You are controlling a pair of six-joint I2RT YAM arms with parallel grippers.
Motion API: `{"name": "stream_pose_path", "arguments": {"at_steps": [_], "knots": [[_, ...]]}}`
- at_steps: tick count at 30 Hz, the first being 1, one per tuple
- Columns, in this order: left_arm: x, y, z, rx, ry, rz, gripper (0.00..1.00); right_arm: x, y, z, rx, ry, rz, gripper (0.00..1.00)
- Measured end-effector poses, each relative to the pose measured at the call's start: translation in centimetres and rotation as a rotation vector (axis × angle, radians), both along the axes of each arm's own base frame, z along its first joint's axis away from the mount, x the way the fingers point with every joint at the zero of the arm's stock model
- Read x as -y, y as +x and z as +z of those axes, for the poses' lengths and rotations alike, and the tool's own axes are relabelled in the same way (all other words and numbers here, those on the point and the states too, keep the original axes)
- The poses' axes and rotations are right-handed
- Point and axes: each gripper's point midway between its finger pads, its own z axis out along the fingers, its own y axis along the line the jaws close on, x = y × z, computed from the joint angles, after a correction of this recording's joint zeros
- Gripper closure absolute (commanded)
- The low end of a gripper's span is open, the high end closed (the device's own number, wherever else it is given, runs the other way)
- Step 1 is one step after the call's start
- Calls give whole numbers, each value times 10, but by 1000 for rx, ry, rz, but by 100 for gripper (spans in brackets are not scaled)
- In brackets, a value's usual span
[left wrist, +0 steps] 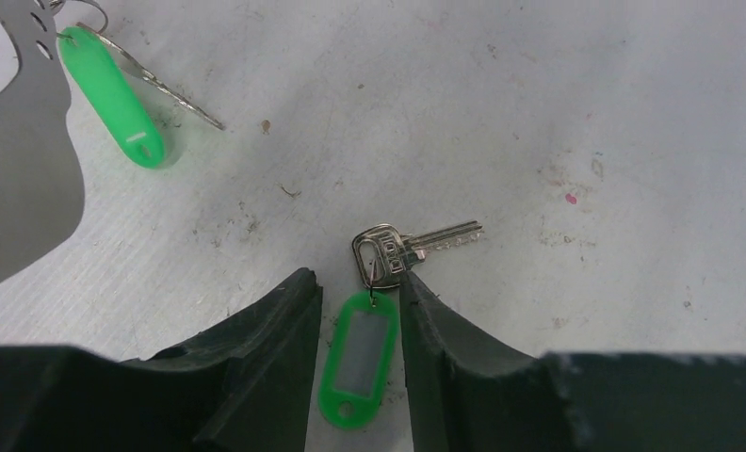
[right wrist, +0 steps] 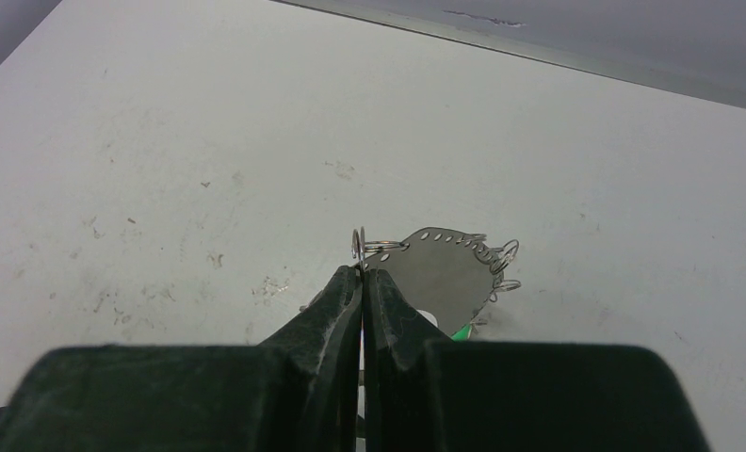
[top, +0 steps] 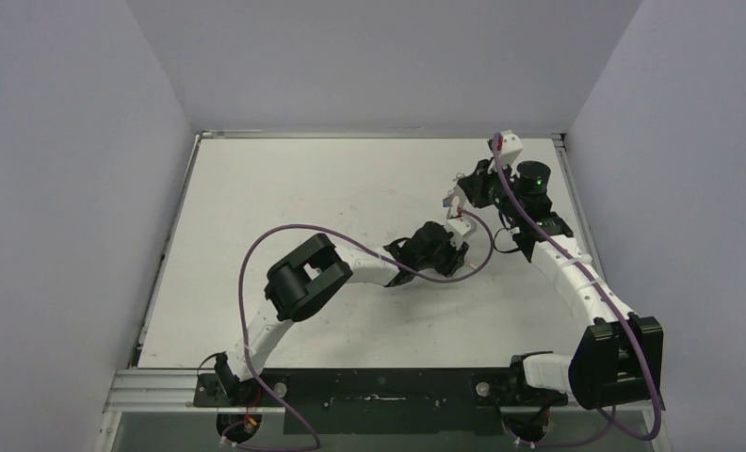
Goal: Put the keys on the keyring
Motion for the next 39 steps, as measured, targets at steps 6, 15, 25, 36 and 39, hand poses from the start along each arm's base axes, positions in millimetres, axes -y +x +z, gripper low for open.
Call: {"name": "stream_pose_path", "arguments": {"at_steps": [6,15,25,36,39], "knots": [[3,2,0,9,-20,-5,100,0,-1,-1,-7,-1,1,100],[-17,-4,0,33,-45,14,100,0,-2,-3,-19,-3,5,100],[-95,-38,17,43,12,62,100,-5,-7,-3,-44,14,28,100],[-185,-64,87,103,32,156,100,-26,-32,-24,-139,-19,127,100],[-209,-69,101,105,61,188,100,-40,-46,-27,-153,-47,187,100]]}}
